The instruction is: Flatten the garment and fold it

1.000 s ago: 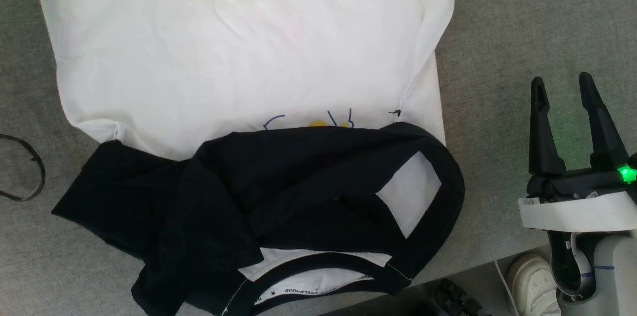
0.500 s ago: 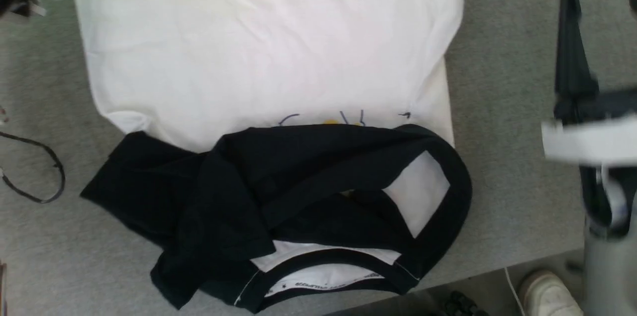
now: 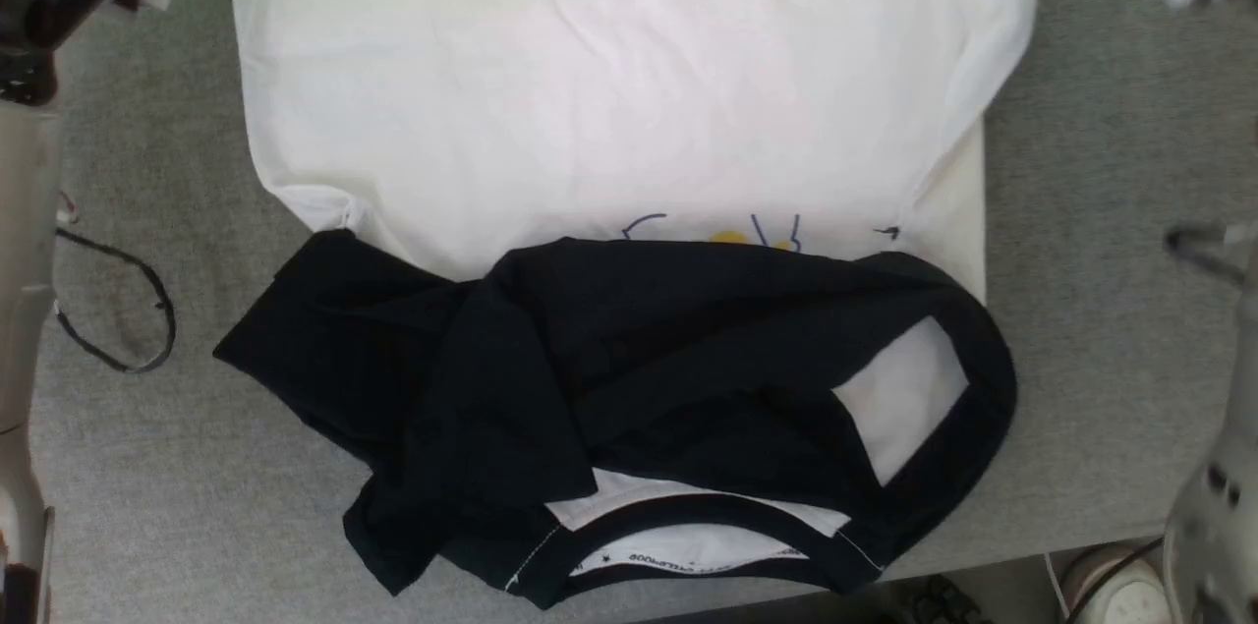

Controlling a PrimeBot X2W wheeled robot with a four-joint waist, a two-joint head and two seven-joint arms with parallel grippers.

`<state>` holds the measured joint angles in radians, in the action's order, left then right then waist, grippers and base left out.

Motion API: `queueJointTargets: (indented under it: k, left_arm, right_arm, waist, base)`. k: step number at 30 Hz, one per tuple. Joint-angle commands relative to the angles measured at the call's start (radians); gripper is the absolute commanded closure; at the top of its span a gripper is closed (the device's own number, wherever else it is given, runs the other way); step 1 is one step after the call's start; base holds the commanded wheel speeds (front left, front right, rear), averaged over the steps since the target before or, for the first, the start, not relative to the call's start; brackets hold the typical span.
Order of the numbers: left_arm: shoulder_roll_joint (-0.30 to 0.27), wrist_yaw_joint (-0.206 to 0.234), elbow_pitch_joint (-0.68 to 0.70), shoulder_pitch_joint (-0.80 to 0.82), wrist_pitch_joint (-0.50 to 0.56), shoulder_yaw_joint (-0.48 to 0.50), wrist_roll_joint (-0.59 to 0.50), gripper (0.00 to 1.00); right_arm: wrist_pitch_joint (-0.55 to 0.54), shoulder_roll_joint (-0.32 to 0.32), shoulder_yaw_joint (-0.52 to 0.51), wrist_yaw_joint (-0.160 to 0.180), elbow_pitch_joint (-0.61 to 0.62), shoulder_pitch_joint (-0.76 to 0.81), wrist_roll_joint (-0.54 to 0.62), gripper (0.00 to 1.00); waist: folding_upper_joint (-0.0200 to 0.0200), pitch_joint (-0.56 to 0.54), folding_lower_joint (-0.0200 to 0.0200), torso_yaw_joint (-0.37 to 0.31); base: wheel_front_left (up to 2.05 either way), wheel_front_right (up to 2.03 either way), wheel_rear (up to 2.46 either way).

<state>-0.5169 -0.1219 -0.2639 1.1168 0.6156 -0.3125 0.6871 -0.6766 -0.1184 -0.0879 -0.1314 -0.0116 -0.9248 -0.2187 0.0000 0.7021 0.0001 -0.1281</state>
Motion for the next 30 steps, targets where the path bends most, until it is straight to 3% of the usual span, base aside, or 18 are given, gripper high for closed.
queueJointTargets:
  k: [1, 2, 10, 26, 27, 30]
  left_arm:
    - [0.006, -0.005, 0.006, 0.012, -0.005, -0.005, 0.005, 1.0]
    - [0.009, -0.006, 0.012, 0.019, -0.006, -0.015, 0.009, 1.0]
    - [0.028, -0.007, 0.042, 0.039, -0.014, -0.055, 0.017, 1.0]
    - [0.027, -0.008, 0.084, 0.064, -0.01, -0.108, 0.043, 1.0]
    - [0.027, -0.008, 0.084, 0.067, -0.011, -0.11, 0.046, 1.0]
    - [0.027, -0.008, 0.08, 0.07, -0.012, -0.111, 0.049, 1.0]
  right_arm:
    - [-0.015, 0.005, -0.009, 0.001, -0.015, -0.034, 0.0, 0.0]
    - [-0.069, 0.015, -0.015, 0.001, -0.065, -0.085, 0.013, 0.0]
    - [-0.184, 0.03, -0.05, 0.001, -0.213, -0.21, 0.149, 0.0]
    - [-0.136, 0.065, -0.159, 0.001, -0.346, -0.274, 0.237, 0.0]
    - [-0.138, 0.066, -0.159, 0.001, -0.355, -0.277, 0.237, 1.0]
    - [-0.143, 0.067, -0.161, 0.001, -0.362, -0.279, 0.237, 1.0]
  waist:
    - [0.0, 0.014, -0.0001, 0.012]
    - [0.0, 0.024, -0.0001, 0.021]
    - [0.0, 0.059, -0.0001, 0.065]
    - [0.0, 0.097, -0.0001, 0.099]
    - [0.0, 0.101, -0.0001, 0.1]
    - [0.0, 0.104, -0.0001, 0.1]
  base:
    - [0.0, 0.0, 0.0]
    - [0.0, 0.0, 0.0]
    - [0.0, 0.0, 0.0]
    - [0.0, 0.0, 0.0]
    - [0.0, 0.0, 0.0]
    - [0.0, 0.0, 0.0]
